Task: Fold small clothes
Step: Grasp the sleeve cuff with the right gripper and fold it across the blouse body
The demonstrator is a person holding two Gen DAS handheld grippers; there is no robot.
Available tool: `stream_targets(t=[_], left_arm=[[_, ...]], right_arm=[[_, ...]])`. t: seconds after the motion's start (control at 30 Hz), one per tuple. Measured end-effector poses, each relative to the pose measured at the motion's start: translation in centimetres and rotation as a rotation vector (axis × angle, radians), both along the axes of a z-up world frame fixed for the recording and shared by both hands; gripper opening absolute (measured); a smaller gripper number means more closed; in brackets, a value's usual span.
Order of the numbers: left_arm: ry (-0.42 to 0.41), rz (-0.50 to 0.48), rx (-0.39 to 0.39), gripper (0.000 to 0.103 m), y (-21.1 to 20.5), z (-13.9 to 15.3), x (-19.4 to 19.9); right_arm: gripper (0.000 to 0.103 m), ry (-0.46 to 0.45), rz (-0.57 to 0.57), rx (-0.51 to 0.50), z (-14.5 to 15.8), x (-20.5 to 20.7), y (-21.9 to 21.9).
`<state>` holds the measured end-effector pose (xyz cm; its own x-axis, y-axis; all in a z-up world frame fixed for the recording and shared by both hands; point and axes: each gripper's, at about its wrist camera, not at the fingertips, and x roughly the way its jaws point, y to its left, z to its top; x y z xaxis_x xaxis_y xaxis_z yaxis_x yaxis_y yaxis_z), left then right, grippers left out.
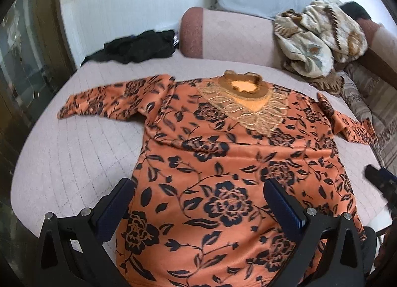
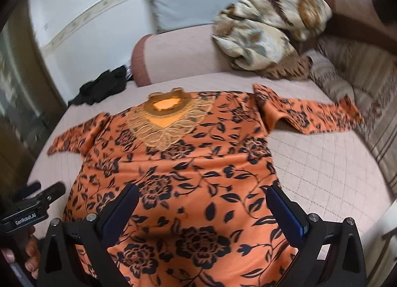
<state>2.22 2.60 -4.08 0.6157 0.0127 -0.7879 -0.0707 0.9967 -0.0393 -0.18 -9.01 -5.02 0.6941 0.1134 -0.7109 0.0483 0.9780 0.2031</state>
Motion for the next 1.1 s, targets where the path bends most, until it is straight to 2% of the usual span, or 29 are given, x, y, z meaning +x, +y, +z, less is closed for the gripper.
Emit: stream_targets(t=[0.1, 0.17, 0.23, 0.37, 0.47, 0.6, 0.67, 0.77, 0.8, 0.83, 0.87, 0.93, 1.0, 1.1], left_arm=[[0.062, 0.099, -0.071, 0.103, 4.2, -1.8, 1.4], [0.111, 0.221, -0.114, 0.103, 8.3, -3.4, 2.2], [0.146, 0.33, -0.116, 0.103, 11.8, -4.8, 2.6], [0.187, 0.475, -0.072, 0.103, 16.7, -6.7, 2.5], [0.213, 0.546, -0.045, 0.103, 18.9, -7.7, 2.4], [0.238, 0.575, -0.022, 0.103, 19.1, -8.5, 2.9], [0.244, 0.565, -0.019, 0.103, 19.0, -9.0, 3.8], [0.246, 0.54, -0.004, 0.103, 18.2, -9.6, 4.9], [0.246, 0.526, 0.004, 0.103, 17.8, -9.9, 5.3], [0.247, 0.519, 0.009, 0.103, 17.5, -10.0, 5.3], [0.25, 0.512, 0.015, 0.103, 17.4, -10.2, 5.4], [0.256, 0.503, 0.017, 0.103, 17.4, -10.6, 5.4], [0.241, 0.508, 0.004, 0.103, 17.8, -10.7, 5.3], [0.221, 0.522, -0.004, 0.103, 18.7, -10.7, 5.2]], right_arm=[[0.103, -0.009, -0.068, 0.166, -1.1, 0.6, -5.4], [0.103, -0.028, -0.145, 0.256, -2.0, 1.1, -9.7], [0.103, -0.007, -0.252, 0.33, -3.4, 2.3, -14.7], [0.102, 0.001, -0.461, 0.424, -6.5, 5.8, -25.2], [0.091, 0.02, -0.574, 0.478, -8.8, 8.9, -31.8], [0.069, 0.073, -0.694, 0.453, -11.3, 12.8, -37.3], [0.067, 0.077, -0.755, 0.466, -12.4, 14.0, -39.2], [0.067, 0.056, -0.804, 0.431, -12.0, 15.4, -40.2], [0.055, 0.057, -0.801, 0.416, -12.0, 15.8, -40.0], [0.035, 0.063, -0.793, 0.403, -11.9, 16.4, -40.1], [0.005, 0.092, -0.776, 0.391, -12.1, 17.3, -40.3], [0.004, 0.088, -0.754, 0.355, -11.5, 17.6, -39.7], [0.004, 0.031, -0.692, 0.3, -8.7, 18.2, -38.1], [0.004, -0.099, -0.538, 0.205, -1.2, 19.4, -33.4]])
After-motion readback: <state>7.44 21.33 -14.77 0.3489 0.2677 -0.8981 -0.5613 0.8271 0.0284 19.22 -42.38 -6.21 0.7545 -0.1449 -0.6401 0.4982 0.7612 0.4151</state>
